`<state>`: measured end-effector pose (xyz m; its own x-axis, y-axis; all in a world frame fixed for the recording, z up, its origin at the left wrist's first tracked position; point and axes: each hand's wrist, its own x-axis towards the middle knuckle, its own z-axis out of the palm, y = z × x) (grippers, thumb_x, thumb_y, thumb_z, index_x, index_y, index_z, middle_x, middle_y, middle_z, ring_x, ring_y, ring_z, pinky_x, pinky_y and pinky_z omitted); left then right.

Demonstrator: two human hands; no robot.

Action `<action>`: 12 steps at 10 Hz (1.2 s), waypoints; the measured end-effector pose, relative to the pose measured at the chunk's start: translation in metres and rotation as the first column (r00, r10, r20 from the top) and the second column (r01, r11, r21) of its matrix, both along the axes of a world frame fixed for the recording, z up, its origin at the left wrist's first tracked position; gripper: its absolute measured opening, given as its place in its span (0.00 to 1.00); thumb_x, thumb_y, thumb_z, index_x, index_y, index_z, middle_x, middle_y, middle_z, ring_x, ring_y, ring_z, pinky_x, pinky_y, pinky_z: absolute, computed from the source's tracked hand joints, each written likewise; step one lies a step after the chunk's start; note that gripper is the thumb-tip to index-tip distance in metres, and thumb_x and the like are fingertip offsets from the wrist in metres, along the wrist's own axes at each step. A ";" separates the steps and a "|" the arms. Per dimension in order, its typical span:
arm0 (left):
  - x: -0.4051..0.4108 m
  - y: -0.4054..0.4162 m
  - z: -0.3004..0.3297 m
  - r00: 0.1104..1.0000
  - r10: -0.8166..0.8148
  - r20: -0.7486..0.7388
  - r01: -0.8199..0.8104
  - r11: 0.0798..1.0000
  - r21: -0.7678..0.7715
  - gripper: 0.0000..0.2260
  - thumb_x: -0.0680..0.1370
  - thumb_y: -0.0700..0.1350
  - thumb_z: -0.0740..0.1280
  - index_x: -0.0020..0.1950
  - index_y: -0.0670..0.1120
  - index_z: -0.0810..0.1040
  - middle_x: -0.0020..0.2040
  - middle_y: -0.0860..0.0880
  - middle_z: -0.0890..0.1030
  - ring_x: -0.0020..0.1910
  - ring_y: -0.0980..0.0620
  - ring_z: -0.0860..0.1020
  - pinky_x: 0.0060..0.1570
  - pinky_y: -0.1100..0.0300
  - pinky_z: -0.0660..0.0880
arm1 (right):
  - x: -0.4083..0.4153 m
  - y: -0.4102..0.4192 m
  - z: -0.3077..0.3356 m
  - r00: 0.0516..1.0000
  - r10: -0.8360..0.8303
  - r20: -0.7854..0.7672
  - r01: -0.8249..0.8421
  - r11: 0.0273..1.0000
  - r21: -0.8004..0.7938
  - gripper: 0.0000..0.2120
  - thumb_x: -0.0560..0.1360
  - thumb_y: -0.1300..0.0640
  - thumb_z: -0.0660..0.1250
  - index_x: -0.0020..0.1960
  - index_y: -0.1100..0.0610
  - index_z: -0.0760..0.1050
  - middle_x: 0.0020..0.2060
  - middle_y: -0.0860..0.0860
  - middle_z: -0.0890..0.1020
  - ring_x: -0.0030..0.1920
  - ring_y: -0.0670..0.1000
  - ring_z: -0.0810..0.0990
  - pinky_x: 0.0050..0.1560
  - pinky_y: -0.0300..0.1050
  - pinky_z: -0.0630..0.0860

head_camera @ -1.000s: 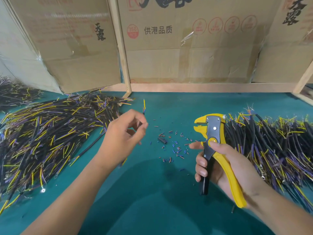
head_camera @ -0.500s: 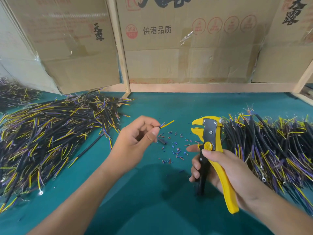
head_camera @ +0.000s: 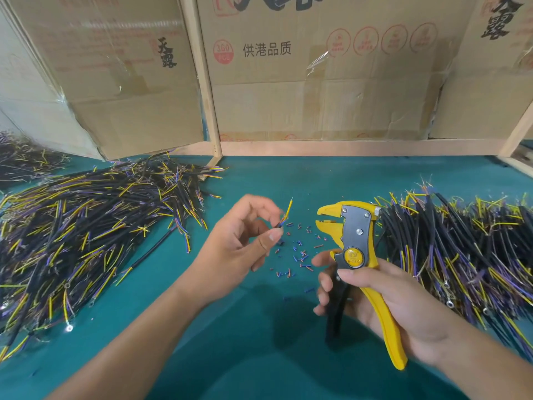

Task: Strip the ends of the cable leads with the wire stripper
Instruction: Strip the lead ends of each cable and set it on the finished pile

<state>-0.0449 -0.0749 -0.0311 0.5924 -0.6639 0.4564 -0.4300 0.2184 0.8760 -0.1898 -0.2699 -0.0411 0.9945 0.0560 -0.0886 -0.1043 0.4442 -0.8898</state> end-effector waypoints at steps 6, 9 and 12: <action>-0.009 0.000 0.003 0.985 -0.108 -0.135 0.113 0.993 0.034 0.07 0.85 0.42 0.58 0.58 0.55 0.67 0.43 0.46 0.79 0.25 0.51 0.61 0.27 0.65 0.61 | 0.000 0.000 0.000 1.000 -0.011 -0.025 0.011 1.000 0.005 0.16 0.73 0.60 0.67 0.58 0.65 0.81 0.40 0.61 0.77 0.41 0.59 0.78 0.48 0.57 0.79; -0.013 0.005 0.009 0.949 -0.271 -0.163 0.292 0.949 0.117 0.09 0.85 0.42 0.56 0.58 0.56 0.68 0.46 0.50 0.77 0.32 0.53 0.63 0.32 0.65 0.63 | 0.002 -0.001 0.000 0.999 -0.012 -0.041 0.012 1.000 0.004 0.16 0.73 0.60 0.67 0.58 0.65 0.81 0.40 0.61 0.77 0.41 0.60 0.78 0.48 0.57 0.79; -0.016 0.002 0.015 0.845 -0.371 -0.385 0.381 0.923 -0.052 0.19 0.80 0.66 0.55 0.58 0.52 0.70 0.39 0.49 0.77 0.35 0.52 0.65 0.42 0.65 0.68 | 0.002 -0.002 -0.002 0.999 0.000 -0.045 0.001 1.000 0.001 0.16 0.74 0.60 0.67 0.59 0.65 0.80 0.41 0.61 0.77 0.42 0.60 0.77 0.50 0.58 0.79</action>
<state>-0.0607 -0.0731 -0.0159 0.4184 -0.8794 0.2273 0.0477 0.2712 0.9613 -0.1875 -0.2720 -0.0428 0.9895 0.0556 -0.1335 -0.1442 0.4449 -0.8839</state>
